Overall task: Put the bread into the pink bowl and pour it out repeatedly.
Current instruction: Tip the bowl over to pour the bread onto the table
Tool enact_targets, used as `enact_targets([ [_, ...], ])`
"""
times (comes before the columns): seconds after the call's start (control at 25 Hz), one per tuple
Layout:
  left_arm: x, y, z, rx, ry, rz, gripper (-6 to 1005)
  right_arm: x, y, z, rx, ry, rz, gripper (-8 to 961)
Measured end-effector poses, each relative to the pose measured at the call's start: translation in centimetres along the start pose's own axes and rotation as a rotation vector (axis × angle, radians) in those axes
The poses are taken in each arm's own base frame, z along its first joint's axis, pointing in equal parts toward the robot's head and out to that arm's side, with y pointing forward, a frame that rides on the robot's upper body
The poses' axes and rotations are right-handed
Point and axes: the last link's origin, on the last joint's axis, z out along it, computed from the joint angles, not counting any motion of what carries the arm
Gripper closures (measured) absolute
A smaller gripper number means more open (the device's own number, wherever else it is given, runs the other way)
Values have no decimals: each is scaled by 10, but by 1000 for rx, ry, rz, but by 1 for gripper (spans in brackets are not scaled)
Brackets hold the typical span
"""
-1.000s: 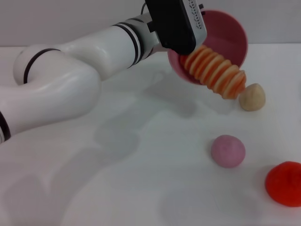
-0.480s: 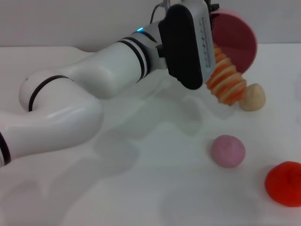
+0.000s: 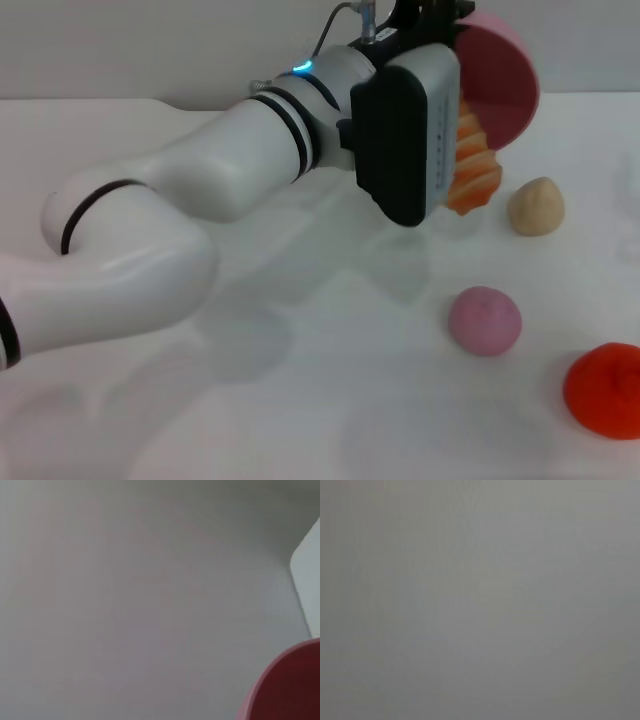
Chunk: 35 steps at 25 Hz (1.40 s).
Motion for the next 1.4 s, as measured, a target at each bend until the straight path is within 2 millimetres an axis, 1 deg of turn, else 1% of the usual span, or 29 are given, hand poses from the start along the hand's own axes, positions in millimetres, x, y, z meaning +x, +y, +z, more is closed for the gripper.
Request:
enact_targets([
  [0.44, 6, 3, -14, 113, 24, 157, 926, -1, 1, 0, -2, -8, 3, 369],
  [0.92, 7, 3, -19, 153, 24, 165, 925, -2, 5, 0, -13, -11, 11, 369],
  [1.08, 7, -2, -17, 162, 13, 87, 925, -1, 6, 0, -15, -10, 11, 369],
  [1.16, 9, -8, -13, 165, 12, 7, 925, -1, 6, 1, -15, -10, 12, 369],
  [1.4, 11, -16, -1, 114, 31, -192, 925, 1, 7, 1, -17, -4, 16, 369],
])
